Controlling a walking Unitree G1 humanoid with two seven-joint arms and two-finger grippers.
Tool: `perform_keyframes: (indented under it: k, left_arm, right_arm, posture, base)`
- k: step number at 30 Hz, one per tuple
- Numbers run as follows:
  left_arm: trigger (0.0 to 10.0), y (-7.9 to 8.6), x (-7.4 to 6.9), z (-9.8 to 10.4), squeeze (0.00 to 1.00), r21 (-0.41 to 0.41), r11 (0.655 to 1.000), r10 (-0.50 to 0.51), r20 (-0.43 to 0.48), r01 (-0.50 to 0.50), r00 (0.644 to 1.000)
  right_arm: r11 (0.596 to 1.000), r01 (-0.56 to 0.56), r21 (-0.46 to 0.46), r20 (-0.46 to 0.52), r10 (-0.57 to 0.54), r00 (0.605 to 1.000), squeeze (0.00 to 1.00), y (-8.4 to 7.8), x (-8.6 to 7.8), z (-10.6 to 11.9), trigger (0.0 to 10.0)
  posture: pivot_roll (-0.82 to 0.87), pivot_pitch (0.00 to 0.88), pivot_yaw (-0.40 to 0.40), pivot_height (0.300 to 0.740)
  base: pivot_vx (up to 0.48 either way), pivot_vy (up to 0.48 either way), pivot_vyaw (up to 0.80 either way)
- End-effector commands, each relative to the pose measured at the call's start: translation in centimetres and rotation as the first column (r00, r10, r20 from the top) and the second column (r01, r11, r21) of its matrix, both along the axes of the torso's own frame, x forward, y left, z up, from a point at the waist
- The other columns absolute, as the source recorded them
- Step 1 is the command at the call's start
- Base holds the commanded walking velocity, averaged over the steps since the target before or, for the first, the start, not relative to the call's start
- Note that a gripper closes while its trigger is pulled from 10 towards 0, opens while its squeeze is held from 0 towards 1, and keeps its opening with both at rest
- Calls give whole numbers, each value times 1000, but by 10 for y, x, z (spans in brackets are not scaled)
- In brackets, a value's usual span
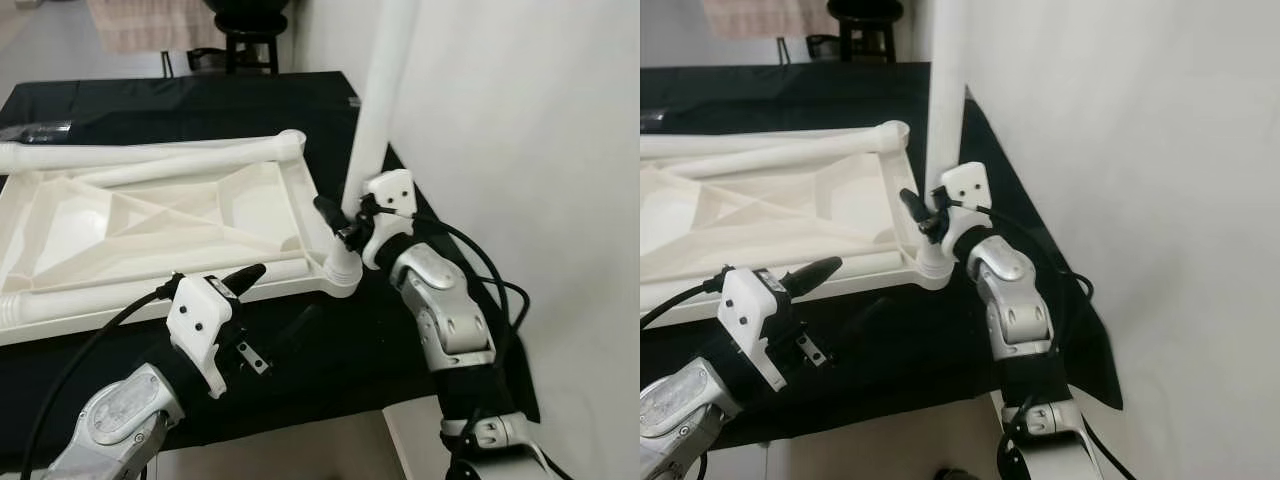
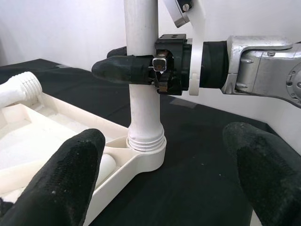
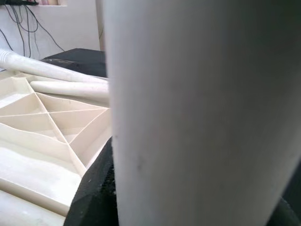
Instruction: Building children table
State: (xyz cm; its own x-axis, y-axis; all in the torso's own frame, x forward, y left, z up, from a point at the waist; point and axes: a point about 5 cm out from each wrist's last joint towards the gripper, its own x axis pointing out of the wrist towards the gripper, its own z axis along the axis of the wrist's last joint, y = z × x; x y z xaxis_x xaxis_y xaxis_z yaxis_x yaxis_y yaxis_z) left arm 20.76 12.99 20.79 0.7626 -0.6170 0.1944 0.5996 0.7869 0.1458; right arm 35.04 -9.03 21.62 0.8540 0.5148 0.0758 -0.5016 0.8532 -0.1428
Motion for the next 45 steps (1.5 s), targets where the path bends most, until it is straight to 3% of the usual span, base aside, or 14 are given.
perform_keyframes:
  k: [1,5,7,8,15,17,19,21,25,29,30,31,39,45]
  left_arm:
    - [10000,1,1,-3,0,3,1000,0,-13,0,1000]
    - [10000,0,1,-3,0,6,1000,0,-12,0,1000]
    - [10000,0,1,-3,0,5,1000,2,-11,-2,1000]
    - [10000,1,1,-3,0,5,1000,4,-10,-4,1000]
    - [10000,1,1,-2,0,6,1000,8,-8,-8,1000]
    - [10000,2,1,-2,0,7,1000,11,-5,-11,1000]
    - [10000,2,1,-2,0,7,1000,11,-5,-11,1000]
    - [10000,3,1,0,0,10,1000,17,0,-17,1000]
    - [10000,4,0,1,0,10,1000,23,3,-23,1000]
    - [10000,6,-1,1,0,13,999,31,2,-31,1000]
    - [10000,6,-1,1,0,14,999,34,1,-34,999]
    - [10000,7,-2,1,0,14,999,37,-1,-37,999]
    - [10000,6,-3,0,0,12,999,35,-6,-35,999]
    - [10000,1,-6,-2,0,1,1000,12,-20,-12,1000]
  right_arm:
    - [992,35,-118,-127,-50,991,1000,-8,4,-28,10000]
    - [993,-18,-120,-29,15,999,1000,-13,15,-4,10000]
    - [991,-69,-117,28,72,997,725,-18,23,12,10000]
    - [985,-131,-115,54,138,989,0,-18,25,20,10000]
    - [897,-402,-183,94,423,901,0,-12,18,40,10000]
    - [777,-569,-270,83,607,790,0,-3,9,47,10000]
    - [777,-569,-270,83,607,790,0,-3,9,47,10000]
    - [619,-715,-325,-7,754,657,0,-1,3,46,10000]
    - [554,-749,-364,-72,785,616,0,-1,7,41,10000]
    - [543,-753,-371,-92,786,612,0,-1,12,40,8196]
    - [545,-753,-369,-98,783,614,0,-1,14,40,1216]
    - [541,-757,-366,-111,782,613,0,-2,16,37,0]
    - [559,-748,-357,-153,756,637,0,-12,17,25,0]
    - [786,-530,-318,-175,501,848,0,-44,22,-10,0]
  posture:
    - [100,185,-103,740]
    - [98,187,-103,740]
    - [100,189,-103,740]
    - [102,191,-104,740]
    - [108,193,-108,740]
    - [118,193,-111,740]
    - [118,193,-111,740]
    - [135,197,-115,740]
    - [141,201,-120,740]
    - [144,205,-121,740]
    - [145,208,-124,740]
    - [143,211,-123,740]
    - [132,217,-121,740]
    - [88,234,-121,740]
  base:
    - [0,0,0]
    - [0,0,0]
    - [0,0,0]
    - [0,0,0]
    - [0,0,0]
    - [0,0,0]
    - [0,0,0]
    - [0,0,0]
    - [0,0,0]
    - [0,0,0]
    - [0,0,0]
    - [0,0,0]
    - [0,0,0]
    - [0,0,0]
